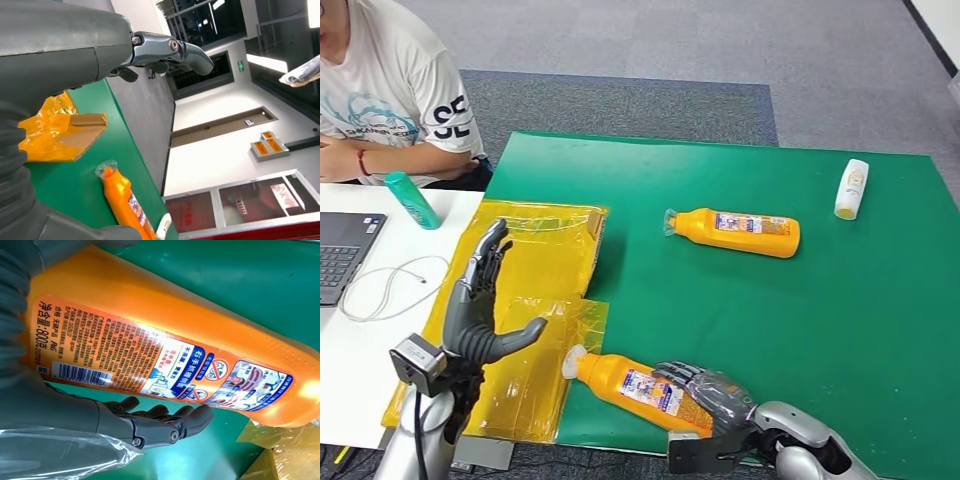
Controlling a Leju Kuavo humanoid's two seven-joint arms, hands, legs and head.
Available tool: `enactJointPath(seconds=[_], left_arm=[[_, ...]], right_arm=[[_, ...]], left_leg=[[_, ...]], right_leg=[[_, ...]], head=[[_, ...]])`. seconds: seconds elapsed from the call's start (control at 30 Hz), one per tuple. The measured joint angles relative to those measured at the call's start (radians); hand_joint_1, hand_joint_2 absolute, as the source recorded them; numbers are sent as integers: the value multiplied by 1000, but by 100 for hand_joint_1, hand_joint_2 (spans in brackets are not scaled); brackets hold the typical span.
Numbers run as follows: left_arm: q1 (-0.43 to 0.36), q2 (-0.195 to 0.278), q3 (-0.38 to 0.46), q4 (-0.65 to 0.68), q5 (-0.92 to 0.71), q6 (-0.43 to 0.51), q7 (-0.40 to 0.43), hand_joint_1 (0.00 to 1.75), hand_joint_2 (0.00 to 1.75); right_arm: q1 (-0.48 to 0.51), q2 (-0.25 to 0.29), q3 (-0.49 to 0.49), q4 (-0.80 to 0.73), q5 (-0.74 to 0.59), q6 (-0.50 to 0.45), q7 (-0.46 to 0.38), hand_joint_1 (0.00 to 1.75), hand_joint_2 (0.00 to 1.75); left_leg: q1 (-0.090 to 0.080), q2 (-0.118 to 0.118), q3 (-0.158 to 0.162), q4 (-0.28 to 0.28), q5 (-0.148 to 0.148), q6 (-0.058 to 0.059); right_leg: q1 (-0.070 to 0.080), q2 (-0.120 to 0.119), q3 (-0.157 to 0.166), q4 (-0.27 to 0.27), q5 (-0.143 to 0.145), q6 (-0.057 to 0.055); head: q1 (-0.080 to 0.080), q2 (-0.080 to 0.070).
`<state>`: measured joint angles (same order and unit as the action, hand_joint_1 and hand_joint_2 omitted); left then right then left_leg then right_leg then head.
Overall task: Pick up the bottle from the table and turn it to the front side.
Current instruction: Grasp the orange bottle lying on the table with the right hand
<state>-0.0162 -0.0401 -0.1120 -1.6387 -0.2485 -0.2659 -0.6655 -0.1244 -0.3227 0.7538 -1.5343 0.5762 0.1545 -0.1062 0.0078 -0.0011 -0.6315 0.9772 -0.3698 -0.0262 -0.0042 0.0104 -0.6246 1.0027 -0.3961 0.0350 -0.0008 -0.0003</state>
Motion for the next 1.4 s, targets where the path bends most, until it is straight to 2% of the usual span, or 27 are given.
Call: enactJointPath(seconds=[0.43,0.73,1.03,1.07,1.1,1.17,1.2,1.23,1.4], left_arm=[[20,0,11,-19,-8,0,-5,0,175],[40,1,30,-43,-13,0,-8,0,175],[54,2,44,-61,-21,0,-13,0,175],[55,2,44,-61,-21,0,-14,0,175],[55,2,45,-62,-21,0,-16,0,175],[56,3,47,-63,-22,0,-17,0,175],[57,3,48,-63,-22,0,-18,0,175],[57,4,49,-63,-22,0,-19,0,175],[58,6,51,-63,-22,0,-20,0,175]], right_arm=[[0,0,4,-1,17,-7,6,0,175],[-18,2,13,-4,192,-12,96,0,175],[-39,3,19,11,220,1,111,3,175],[-40,3,19,12,221,2,111,20,175],[-42,3,20,13,222,3,111,51,175],[-46,4,21,16,222,6,111,136,175],[-48,4,21,17,223,6,111,162,175],[-49,4,21,18,223,7,111,175,175],[-51,5,21,22,217,6,111,175,175]], left_leg=[[0,0,0,0,0,0],[0,0,0,0,0,0],[0,0,0,0,0,0],[0,0,0,0,0,0],[0,0,0,0,0,0],[0,0,0,0,0,0],[0,0,0,0,0,0],[0,0,1,0,0,0],[0,0,1,0,0,0]], right_leg=[[0,0,0,0,0,0],[0,0,0,0,0,0],[0,0,1,0,1,0],[0,0,1,0,1,0],[0,0,0,0,1,0],[0,0,0,0,1,0],[0,0,1,0,1,0],[0,0,1,0,1,0],[0,0,1,0,1,0]], head=[[0,0],[0,0],[0,0],[0,0],[0,0],[0,0],[0,0],[0,0],[0,0]])
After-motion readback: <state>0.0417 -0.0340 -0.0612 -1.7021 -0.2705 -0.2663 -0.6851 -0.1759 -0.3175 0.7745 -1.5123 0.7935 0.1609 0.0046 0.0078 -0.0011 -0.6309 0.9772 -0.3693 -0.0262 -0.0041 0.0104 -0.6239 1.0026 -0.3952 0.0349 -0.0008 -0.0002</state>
